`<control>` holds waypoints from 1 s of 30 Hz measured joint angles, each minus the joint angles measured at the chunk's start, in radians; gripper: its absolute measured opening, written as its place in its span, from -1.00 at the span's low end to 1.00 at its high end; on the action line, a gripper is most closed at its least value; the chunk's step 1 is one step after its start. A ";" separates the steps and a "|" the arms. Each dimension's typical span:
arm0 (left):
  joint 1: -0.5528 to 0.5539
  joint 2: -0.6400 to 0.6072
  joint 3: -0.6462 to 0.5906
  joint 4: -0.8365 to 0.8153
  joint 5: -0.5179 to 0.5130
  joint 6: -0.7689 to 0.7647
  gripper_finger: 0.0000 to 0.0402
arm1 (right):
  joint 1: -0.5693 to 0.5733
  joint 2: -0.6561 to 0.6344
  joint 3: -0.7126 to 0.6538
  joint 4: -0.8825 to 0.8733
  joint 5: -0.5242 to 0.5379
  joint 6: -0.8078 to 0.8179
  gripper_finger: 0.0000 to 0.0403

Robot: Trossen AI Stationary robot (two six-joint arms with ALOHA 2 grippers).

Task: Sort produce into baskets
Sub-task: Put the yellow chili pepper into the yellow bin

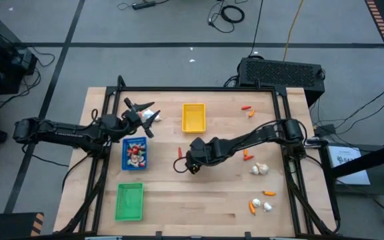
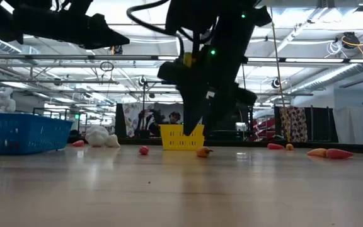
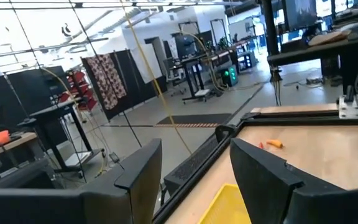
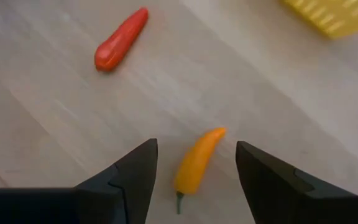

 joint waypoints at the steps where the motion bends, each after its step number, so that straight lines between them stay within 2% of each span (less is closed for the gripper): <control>1: 0.003 0.000 0.000 0.003 0.001 0.000 -0.01 | 0.003 0.006 0.000 0.002 -0.007 0.005 0.03; 10: 0.008 0.000 0.000 -0.002 0.002 -0.003 -0.01 | 0.023 0.076 -0.001 0.029 -0.021 0.047 0.03; 13: 0.008 0.000 0.000 -0.006 0.002 -0.003 -0.01 | 0.025 0.087 0.001 0.027 -0.005 0.075 -0.03; 19: 0.008 0.000 0.000 -0.005 0.037 -0.003 -0.01 | 0.026 0.094 0.002 0.011 0.046 0.092 -0.40; 25: 0.008 0.000 0.000 -0.005 0.050 -0.003 -0.01 | 0.024 0.065 -0.002 -0.004 0.055 0.003 -0.81; 30: 0.008 0.000 0.000 -0.004 0.050 -0.003 -0.01 | 0.008 -0.032 -0.002 -0.022 0.059 -0.108 -0.90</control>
